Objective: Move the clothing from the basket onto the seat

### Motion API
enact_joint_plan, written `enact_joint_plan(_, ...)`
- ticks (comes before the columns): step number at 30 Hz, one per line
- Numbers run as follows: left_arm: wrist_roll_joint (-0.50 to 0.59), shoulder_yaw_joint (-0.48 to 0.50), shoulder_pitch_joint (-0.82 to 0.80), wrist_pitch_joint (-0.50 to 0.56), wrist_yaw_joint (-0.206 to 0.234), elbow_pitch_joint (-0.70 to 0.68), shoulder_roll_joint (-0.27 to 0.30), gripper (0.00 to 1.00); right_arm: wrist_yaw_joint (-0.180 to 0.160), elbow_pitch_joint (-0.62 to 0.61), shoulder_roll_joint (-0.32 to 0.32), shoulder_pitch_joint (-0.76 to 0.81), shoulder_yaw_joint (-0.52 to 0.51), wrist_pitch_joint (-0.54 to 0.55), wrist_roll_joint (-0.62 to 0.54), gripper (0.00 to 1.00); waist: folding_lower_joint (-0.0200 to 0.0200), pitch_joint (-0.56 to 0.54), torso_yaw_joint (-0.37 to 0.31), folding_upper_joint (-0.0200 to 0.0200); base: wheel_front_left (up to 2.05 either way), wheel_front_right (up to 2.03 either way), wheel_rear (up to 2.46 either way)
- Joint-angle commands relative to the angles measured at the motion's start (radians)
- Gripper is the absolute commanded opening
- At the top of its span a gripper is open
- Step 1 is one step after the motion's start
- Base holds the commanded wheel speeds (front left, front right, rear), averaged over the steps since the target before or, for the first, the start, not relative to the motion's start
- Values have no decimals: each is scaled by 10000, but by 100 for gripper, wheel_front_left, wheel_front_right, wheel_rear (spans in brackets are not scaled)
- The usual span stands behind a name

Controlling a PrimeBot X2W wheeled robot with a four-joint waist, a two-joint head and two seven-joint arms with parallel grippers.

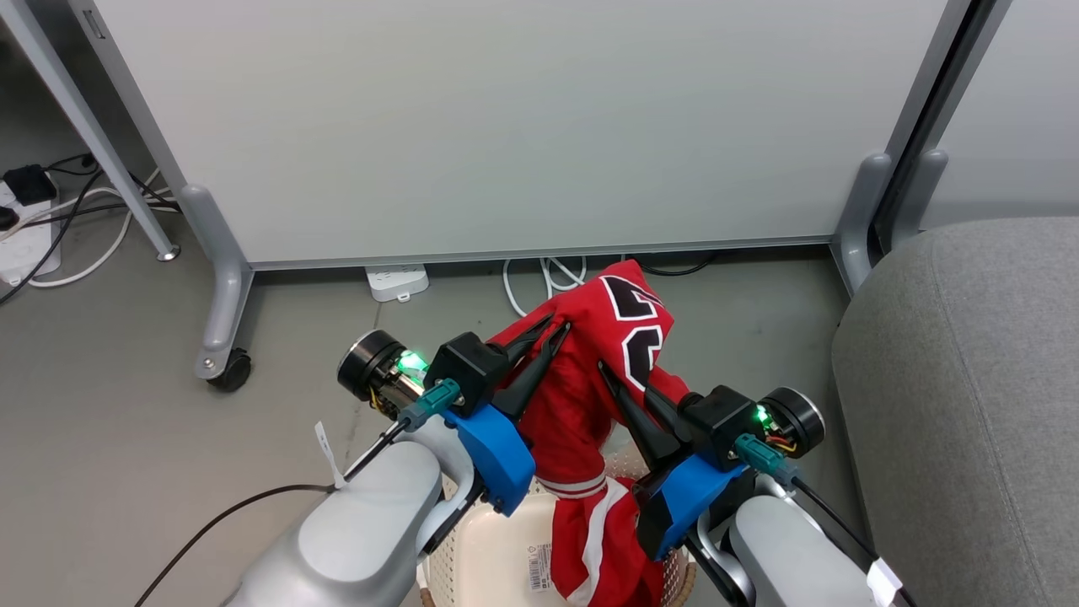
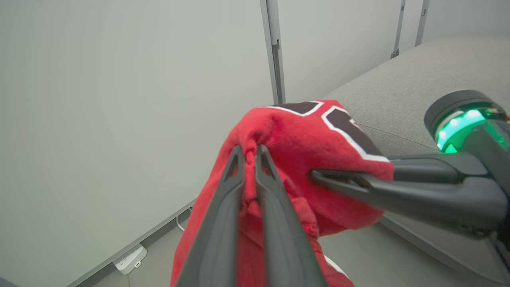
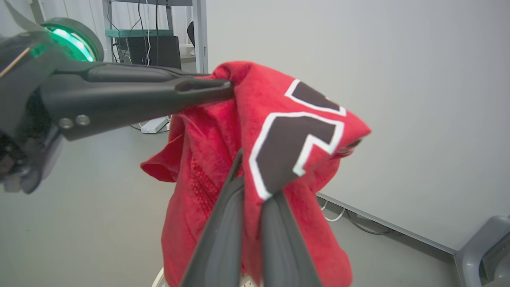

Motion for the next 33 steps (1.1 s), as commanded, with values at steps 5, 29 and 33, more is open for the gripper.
enact_joint_plan(5, 58, 51, -130, -55, -58, 23, 11, 0, -3, 56, -28, -176, 57, -10, 85, 0, -1, 23, -20, 0, 0, 0, 0)
enact_joint_plan(29, 229, 137, -166, -53, -18, -1, 8, 100, -3, 88, -28, -242, 94, -12, 173, 0, -1, 37, -107, 0, 0, 0, 0)
enact_joint_plan(33, 268, 171, -166, -50, -24, -72, 52, 100, -3, 43, -26, -242, 99, -12, 136, 0, -1, 97, -157, 0, 0, 0, 0)
